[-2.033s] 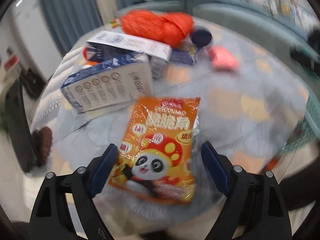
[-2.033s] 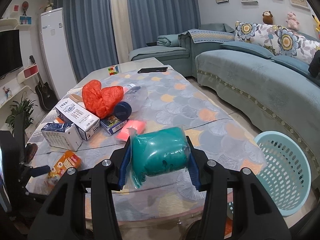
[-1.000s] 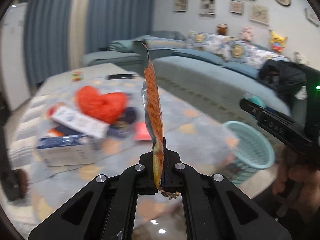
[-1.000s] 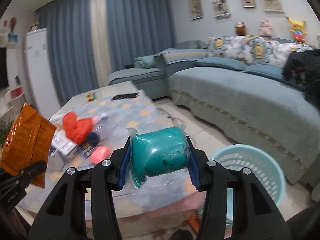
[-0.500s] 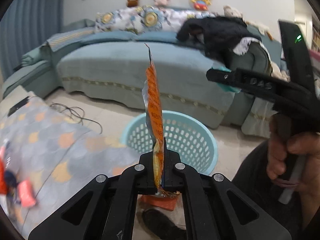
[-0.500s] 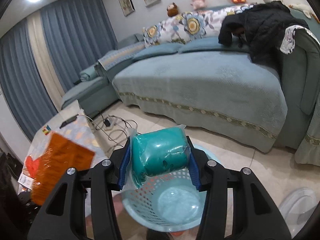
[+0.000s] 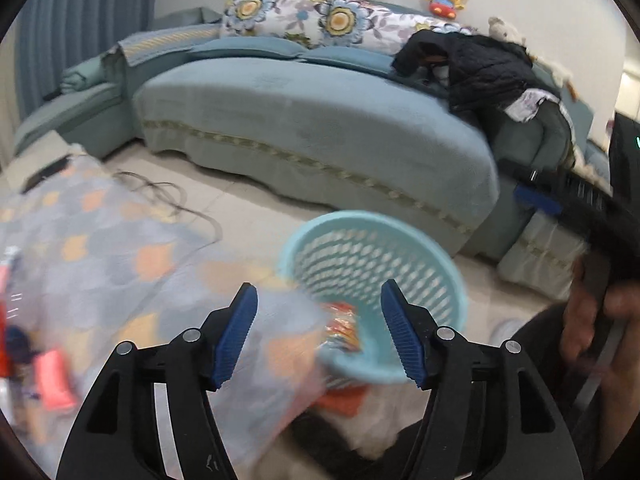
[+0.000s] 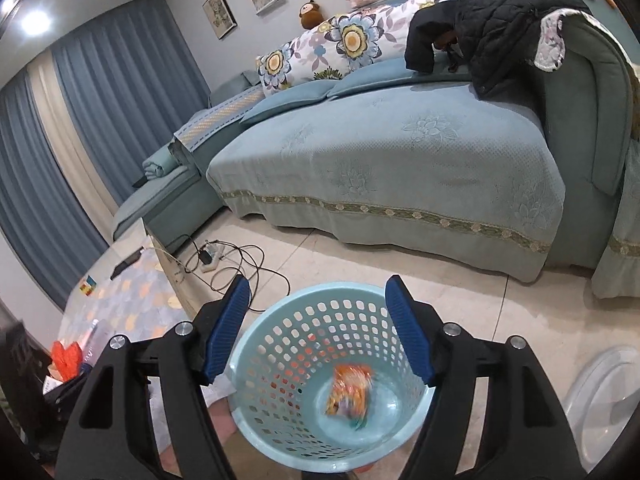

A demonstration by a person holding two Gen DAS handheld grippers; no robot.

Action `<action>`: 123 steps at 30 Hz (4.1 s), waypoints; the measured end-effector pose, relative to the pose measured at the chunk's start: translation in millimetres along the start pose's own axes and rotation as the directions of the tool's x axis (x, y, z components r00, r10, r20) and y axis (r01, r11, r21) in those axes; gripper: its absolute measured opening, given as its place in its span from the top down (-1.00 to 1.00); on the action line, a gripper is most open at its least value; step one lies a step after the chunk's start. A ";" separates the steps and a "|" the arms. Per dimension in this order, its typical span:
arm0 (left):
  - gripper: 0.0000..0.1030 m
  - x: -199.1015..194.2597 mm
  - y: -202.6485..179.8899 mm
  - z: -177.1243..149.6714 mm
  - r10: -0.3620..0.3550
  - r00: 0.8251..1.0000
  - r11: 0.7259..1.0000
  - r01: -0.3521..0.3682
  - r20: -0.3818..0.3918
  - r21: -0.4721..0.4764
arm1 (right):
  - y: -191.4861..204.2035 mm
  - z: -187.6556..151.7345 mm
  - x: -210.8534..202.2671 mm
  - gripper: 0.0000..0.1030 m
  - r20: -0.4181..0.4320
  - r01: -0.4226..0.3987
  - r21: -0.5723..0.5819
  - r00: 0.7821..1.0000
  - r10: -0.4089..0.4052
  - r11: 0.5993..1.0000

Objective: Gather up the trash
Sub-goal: 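Drop the orange bag into the blue basket with the left tool while the right tool releases the teal pack, then move both tools back to the table toward the milk carton and pink pack, then grasp the white milk carton with the left tool while the right tool grasps the pink clay pack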

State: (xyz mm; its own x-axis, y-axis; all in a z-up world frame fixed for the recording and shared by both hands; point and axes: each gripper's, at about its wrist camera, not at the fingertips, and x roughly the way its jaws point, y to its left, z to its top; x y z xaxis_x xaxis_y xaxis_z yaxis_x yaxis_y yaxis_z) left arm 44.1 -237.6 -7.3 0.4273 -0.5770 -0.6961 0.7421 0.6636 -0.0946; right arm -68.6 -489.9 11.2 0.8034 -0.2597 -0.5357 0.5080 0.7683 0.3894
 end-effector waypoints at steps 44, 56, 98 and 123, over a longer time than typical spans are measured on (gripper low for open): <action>-0.66 -168.1 325.6 -109.2 0.557 0.821 0.657 -0.527 -0.124 -0.540 | 343.3 -134.7 129.6 -0.67 -0.510 -0.472 -0.458 0.834 0.212 0.753; -0.72 -136.1 340.4 -146.3 0.330 0.898 0.595 -0.437 -0.290 -0.675 | 353.7 -140.0 113.3 -0.67 -0.492 -0.495 -0.509 0.839 0.234 0.704; -0.66 -150.4 248.9 -188.7 0.269 0.942 0.653 -0.332 -0.201 -0.681 | 408.3 -225.4 129.9 -0.67 -0.532 -0.453 -0.666 0.845 0.049 0.592; 0.13 -219.1 189.0 -133.9 0.441 0.867 0.812 -0.275 0.232 -0.514 | 357.2 -154.4 90.6 0.11 -0.433 -0.462 -0.600 0.874 0.219 0.654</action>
State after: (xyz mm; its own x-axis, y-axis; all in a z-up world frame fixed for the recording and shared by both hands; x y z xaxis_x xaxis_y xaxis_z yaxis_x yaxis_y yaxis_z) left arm 21.6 78.0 32.0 0.8176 -0.3184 -0.4798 0.2198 0.9427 -0.2510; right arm 137.7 -148.6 -13.9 0.6792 0.1952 -0.7075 -0.2251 0.9729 0.0524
